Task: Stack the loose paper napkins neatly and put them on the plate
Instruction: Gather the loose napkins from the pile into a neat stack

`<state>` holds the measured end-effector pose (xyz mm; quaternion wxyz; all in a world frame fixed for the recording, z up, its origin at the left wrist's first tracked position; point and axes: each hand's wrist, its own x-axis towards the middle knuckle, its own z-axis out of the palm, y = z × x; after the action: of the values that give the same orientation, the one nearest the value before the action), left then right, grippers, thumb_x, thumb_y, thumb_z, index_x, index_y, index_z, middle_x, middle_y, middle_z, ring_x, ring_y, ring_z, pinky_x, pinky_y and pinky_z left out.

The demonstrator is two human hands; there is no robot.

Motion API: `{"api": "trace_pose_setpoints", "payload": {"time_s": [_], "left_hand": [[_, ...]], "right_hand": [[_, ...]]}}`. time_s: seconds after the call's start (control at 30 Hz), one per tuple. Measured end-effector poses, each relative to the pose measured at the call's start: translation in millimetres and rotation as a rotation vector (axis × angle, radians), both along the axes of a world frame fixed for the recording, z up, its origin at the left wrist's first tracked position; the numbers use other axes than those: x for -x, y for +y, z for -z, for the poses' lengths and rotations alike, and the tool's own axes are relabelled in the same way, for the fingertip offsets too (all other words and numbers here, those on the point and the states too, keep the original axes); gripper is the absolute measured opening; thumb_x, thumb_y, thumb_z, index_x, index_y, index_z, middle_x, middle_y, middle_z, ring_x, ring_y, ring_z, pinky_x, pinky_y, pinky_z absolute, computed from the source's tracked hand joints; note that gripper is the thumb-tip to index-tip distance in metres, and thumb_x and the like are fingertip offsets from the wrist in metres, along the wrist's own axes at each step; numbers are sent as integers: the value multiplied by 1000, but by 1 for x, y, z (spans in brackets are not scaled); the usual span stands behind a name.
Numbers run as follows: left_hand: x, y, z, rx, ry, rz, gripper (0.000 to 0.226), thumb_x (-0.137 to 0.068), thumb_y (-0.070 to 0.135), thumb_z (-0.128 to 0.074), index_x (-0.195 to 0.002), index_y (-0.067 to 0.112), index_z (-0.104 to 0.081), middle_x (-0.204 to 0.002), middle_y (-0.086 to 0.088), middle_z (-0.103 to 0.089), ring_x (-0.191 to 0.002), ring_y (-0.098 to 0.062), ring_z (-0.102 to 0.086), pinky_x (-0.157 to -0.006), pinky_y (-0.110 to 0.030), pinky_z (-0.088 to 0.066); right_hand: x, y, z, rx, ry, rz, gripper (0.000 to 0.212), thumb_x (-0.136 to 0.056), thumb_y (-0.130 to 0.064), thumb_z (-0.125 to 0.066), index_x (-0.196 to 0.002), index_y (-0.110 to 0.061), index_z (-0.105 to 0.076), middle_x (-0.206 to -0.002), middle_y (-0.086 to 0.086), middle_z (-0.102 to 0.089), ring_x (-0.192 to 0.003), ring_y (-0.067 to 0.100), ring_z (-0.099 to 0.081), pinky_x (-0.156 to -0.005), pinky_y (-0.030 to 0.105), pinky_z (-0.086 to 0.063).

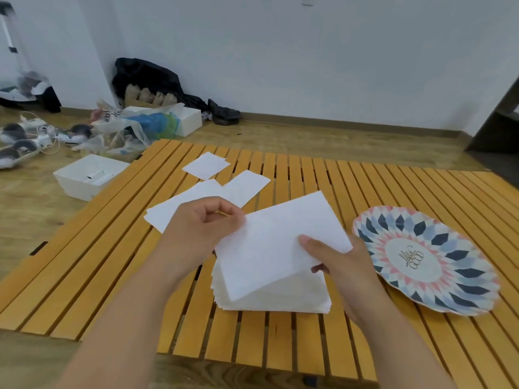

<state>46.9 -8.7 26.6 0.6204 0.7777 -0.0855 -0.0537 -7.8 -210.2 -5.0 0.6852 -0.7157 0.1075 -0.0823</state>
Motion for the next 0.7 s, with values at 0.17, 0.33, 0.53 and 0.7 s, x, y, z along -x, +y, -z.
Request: {"api": "trace_pose_setpoints", "payload": {"time_s": [0.17,0.33,0.53,0.7], "left_hand": [[-12,3,13,-155,-62,-19,17,-88,19,-64,-79,28,-75,-86,18,-71,-87,0,-60,-70,-22,-43],[-32,-9,41,-355,-132,-135,9,-88,24,-65,-84,31,-69,-89,13,-67,-74,-8,-53,-62,-21,-39],[-39,-17,75,-557,-165,-139,20,-88,24,-65,-108,25,-60,-89,10,-57,-79,-8,-52,-62,-18,-36],[-46,-6,73,-567,-255,-283,43,-86,32,-66,-125,28,-49,-101,9,-51,-83,-12,-55,-66,-29,-46]], "right_hand": [[-1,-8,0,29,142,-108,12,-89,-17,-62,-90,-23,-72,-86,-6,-74,-81,13,-69,-70,30,-53],[-8,-10,8,243,206,-39,13,-90,-20,-62,-81,-30,-65,-80,-8,-71,-78,8,-66,-66,29,-55],[-13,-8,31,899,276,10,19,-87,-36,-59,-90,-18,-57,-83,-1,-63,-76,15,-61,-67,37,-54],[-13,8,24,1226,-194,207,38,-78,-26,-70,-111,-22,-52,-110,-3,-50,-102,17,-49,-79,28,-45]]}}
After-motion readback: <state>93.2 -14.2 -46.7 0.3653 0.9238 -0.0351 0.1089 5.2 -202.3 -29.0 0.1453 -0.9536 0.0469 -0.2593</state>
